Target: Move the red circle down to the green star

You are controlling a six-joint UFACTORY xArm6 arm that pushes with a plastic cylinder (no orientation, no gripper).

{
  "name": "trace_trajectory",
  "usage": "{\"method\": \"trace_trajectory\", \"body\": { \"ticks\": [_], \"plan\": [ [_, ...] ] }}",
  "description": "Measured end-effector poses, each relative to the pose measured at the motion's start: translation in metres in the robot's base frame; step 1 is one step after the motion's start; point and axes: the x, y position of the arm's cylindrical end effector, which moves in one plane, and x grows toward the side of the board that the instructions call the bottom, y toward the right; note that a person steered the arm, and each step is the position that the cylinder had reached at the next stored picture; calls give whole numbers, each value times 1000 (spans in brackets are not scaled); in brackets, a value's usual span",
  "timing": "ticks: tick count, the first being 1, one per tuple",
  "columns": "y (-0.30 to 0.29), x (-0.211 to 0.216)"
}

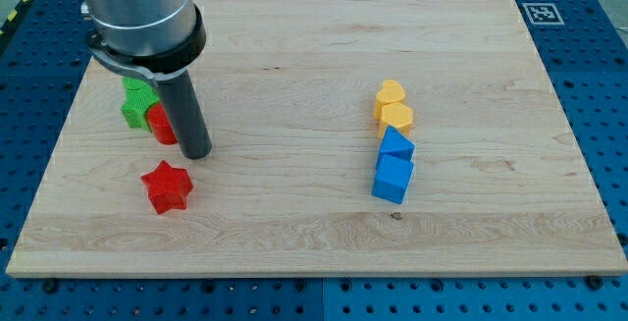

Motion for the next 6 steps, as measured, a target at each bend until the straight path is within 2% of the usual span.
{"method": "trace_trajectory", "body": {
  "ticks": [2, 3, 5, 6],
  "plan": [
    [3, -21],
    [-32, -21],
    [-45, -21],
    [-48, -4]
  ]
}}
